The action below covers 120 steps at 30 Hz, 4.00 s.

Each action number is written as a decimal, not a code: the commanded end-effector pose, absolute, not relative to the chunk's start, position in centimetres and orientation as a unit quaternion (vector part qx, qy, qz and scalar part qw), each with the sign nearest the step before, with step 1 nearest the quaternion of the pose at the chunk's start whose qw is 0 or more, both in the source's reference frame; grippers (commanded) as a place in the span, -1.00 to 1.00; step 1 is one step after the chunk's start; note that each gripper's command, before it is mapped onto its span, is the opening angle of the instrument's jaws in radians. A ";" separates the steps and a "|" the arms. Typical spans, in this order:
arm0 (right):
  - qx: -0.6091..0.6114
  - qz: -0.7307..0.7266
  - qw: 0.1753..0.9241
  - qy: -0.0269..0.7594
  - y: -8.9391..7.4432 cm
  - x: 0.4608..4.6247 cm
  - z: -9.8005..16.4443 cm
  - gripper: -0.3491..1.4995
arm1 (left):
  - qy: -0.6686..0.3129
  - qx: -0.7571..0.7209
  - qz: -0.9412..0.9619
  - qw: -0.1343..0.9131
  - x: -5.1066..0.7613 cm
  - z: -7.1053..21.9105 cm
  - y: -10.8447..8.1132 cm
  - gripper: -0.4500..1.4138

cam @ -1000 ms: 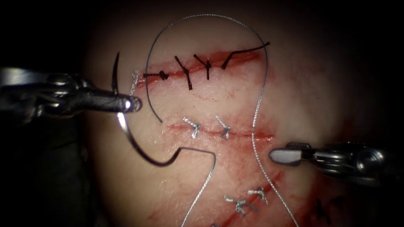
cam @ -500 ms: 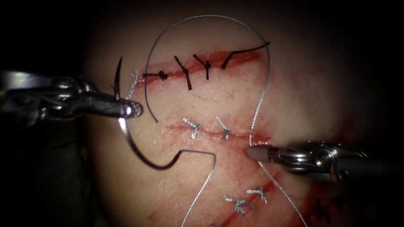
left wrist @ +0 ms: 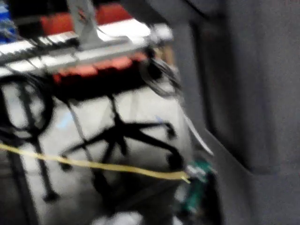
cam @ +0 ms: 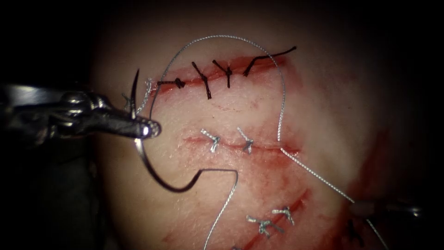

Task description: Wound Closure

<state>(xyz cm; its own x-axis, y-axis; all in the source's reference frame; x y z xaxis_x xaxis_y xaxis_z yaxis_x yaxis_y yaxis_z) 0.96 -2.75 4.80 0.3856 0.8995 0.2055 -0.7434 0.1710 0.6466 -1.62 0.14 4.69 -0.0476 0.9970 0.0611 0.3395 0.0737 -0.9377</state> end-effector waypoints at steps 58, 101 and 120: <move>0.109 0.586 0.801 -0.064 -1.9 -2.61 5.2 -1.00 | -0.591 -0.543 0.415 0.429 -1.67 4.9 0.1 -1.00; 0.067 0.589 0.802 0.067 -1.5 -2.49 4.6 0.58 | -0.481 -0.568 0.513 0.428 -1.84 5.0 0.1 -1.00; 0.390 0.715 0.429 0.391 -1.3 0.64 4.4 0.04 | 0.029 -0.609 0.789 -0.081 -2.75 5.4 -0.6 -1.00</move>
